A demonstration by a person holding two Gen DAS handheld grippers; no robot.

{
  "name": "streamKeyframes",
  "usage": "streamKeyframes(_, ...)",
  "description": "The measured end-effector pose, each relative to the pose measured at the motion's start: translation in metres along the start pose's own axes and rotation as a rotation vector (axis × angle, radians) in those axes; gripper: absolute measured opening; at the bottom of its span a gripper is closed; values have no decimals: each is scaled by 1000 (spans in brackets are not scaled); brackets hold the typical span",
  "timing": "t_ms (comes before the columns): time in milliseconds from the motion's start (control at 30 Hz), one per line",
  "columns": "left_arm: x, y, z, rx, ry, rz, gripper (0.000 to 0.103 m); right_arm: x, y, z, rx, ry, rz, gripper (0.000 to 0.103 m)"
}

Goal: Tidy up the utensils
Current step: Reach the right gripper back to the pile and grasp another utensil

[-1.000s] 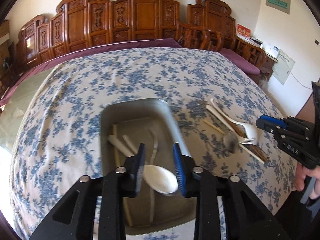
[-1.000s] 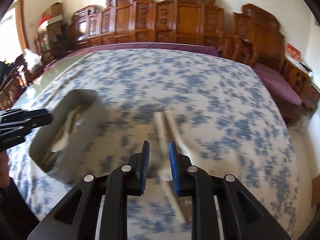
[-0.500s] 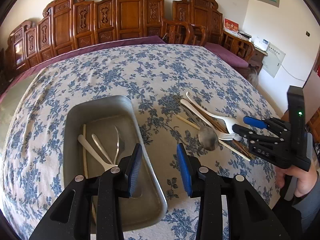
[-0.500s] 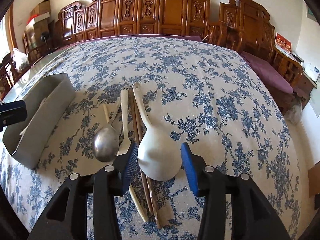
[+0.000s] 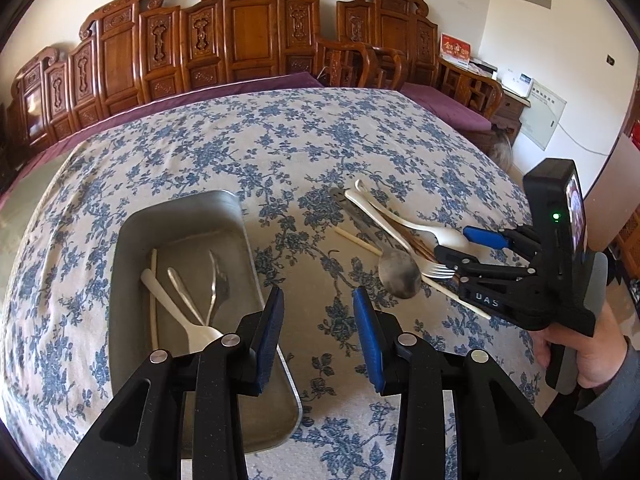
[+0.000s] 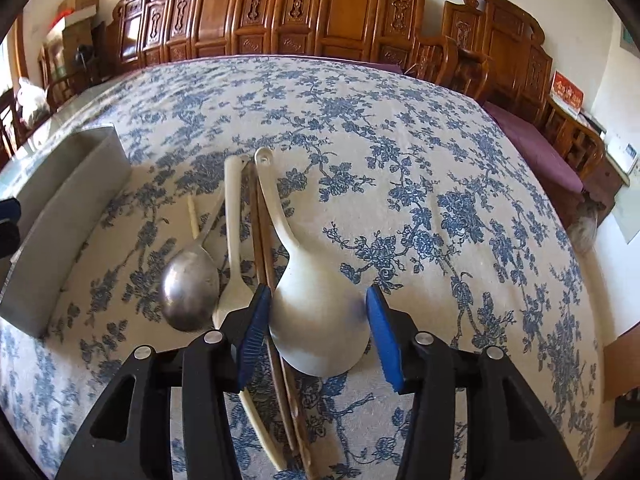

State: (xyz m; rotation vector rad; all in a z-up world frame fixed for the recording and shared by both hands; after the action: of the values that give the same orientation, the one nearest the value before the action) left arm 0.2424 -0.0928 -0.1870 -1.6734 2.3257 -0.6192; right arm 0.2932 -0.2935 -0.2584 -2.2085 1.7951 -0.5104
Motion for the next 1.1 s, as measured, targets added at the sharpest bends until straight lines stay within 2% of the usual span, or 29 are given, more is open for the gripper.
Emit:
streamKeyframes(200,12,2,-2,6,0,27,34,27,-2,-4,2,-29,85,51)
streamKeyframes(267,14,3,-3,8,-5,29,34,42,-4,-6,10,-47,127,45)
streamKeyframes(367,15,4,-3,7,-9,26,34,59,-7,-4,10,-60,172,44)
streamKeyframes(667,25,3,0,4,-25,29,34,69,-11,-2,26,-21,145,42)
streamKeyframes(867,35,5,2,-2,-43,43,34,85,-14,-4,38,-88,187,38)
streamKeyframes(967,39,5,4,-6,-51,51,34,90,-16,-9,56,-95,197,32)
streamKeyframes(1100,45,4,6,-13,-59,62,34,103,-24,-6,65,-62,213,23)
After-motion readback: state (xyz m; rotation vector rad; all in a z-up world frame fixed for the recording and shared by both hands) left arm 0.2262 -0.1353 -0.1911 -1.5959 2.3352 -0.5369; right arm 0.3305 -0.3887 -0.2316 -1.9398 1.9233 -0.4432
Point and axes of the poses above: each gripper's, at about its wrist camera, not at the fingertips, and z roughly the way its jaws point, x to its right, y to its underside, the point moved 2 cm from there along z, roughly the way its jaws point, and after that the axes turned 14 degrees about -x, right-handed, at the moved point
